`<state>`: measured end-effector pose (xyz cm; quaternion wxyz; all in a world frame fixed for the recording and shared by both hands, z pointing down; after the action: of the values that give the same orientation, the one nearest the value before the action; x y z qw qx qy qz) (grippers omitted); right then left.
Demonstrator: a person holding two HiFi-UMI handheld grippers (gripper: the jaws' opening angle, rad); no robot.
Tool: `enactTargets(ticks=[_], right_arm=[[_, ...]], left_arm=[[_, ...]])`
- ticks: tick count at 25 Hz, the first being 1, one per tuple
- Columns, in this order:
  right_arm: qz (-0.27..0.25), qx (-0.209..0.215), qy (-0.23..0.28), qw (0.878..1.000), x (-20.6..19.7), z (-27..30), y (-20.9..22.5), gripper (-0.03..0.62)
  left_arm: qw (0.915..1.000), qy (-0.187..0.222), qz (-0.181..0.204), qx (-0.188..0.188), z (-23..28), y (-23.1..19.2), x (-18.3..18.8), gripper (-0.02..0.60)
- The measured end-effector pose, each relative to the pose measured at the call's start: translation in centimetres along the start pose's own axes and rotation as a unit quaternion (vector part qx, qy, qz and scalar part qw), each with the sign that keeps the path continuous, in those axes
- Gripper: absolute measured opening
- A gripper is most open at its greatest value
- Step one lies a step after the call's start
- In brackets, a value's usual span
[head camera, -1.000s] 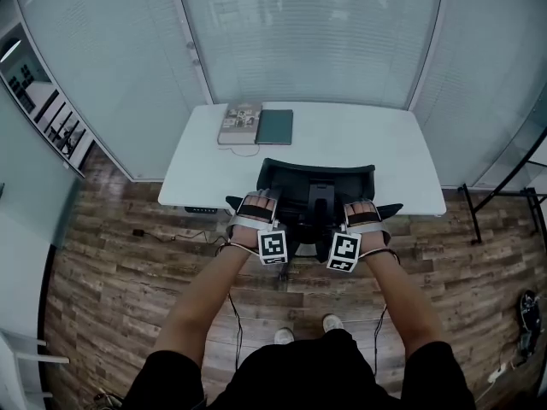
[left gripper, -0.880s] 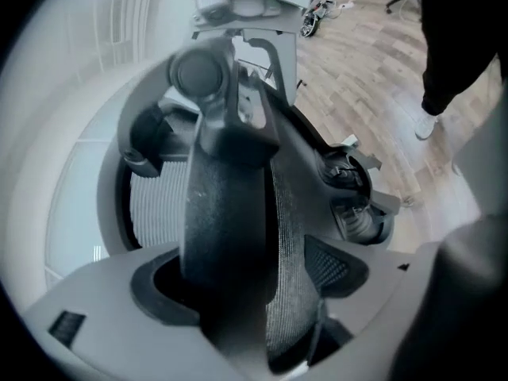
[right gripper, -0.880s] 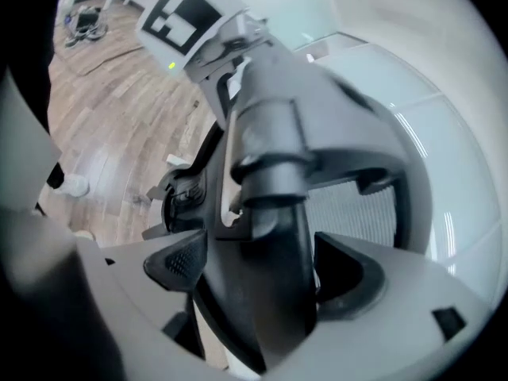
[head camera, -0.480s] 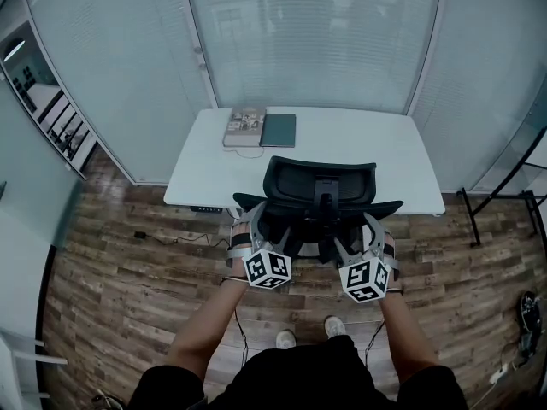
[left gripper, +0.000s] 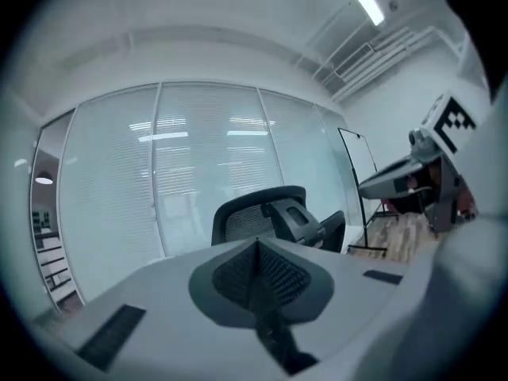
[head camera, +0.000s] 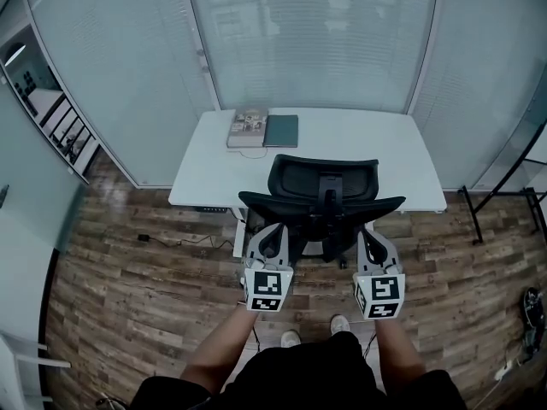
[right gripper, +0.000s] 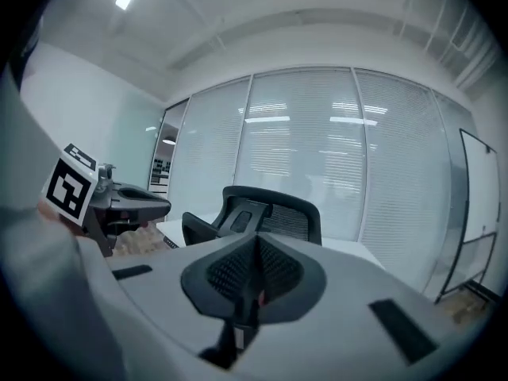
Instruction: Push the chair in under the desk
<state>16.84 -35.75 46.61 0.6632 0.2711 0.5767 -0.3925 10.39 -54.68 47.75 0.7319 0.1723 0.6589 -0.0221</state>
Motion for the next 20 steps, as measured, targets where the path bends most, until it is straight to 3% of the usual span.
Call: enactTargets(ticks=[11,20], right_arm=[[-0.006,-0.012,0.001,1.000,0.4,-1.3,-0.5,0.002],[-0.004,-0.003,-0.007,1.000,-0.4,-0.8,-0.5,0.002]], left_arm=[[0.9992,0.003,-0.039,-0.008,-1.2,-0.1,0.9,0.014],[0.9996,0.002,-0.027,-0.004,-0.4,-1.0,0.6,0.014]])
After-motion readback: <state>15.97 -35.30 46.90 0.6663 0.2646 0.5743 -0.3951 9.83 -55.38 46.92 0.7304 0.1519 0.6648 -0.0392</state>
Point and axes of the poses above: the fingertips, and each gripper's own axes: z forward along the fingers, y to its right, x out of its top, the point moved 1 cm from there along -z, backward along the fingers, and after that the axes turned 13 degrees about x, right-handed, at the moved point
